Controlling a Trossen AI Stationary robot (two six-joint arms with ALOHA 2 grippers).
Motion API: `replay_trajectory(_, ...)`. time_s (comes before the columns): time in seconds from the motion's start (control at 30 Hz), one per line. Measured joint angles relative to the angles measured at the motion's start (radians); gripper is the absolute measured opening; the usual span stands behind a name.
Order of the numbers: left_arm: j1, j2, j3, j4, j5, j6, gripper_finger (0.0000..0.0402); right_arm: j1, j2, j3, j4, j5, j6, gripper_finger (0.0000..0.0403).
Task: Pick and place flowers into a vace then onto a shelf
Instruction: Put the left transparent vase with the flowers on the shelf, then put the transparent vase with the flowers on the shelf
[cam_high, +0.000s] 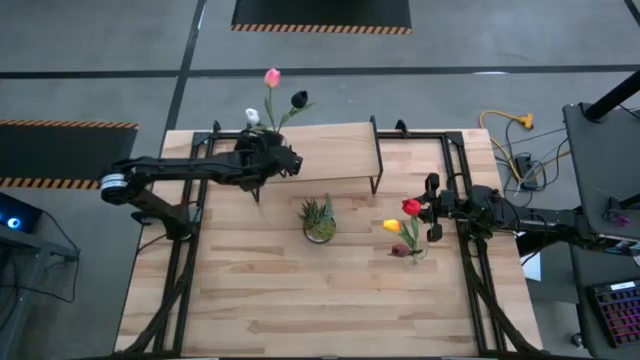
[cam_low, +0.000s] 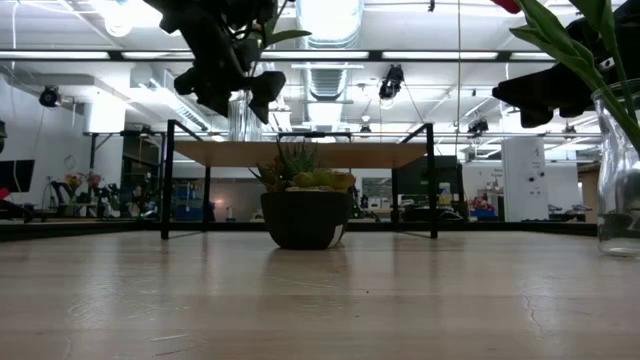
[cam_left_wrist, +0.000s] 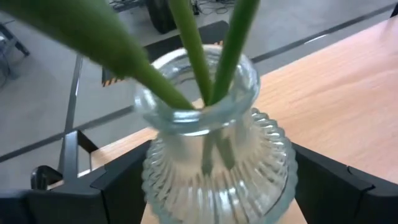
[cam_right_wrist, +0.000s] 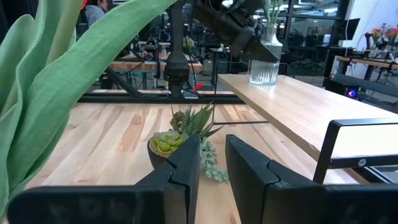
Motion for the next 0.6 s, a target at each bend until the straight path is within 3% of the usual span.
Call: replay_trajectory(0.6, -0.05, -0.146, 0.0, -0.104, 0.001, 0.0, 0.0317, 0.0, 0.0, 0.0, 0.0, 0.0, -0.003, 0.0068)
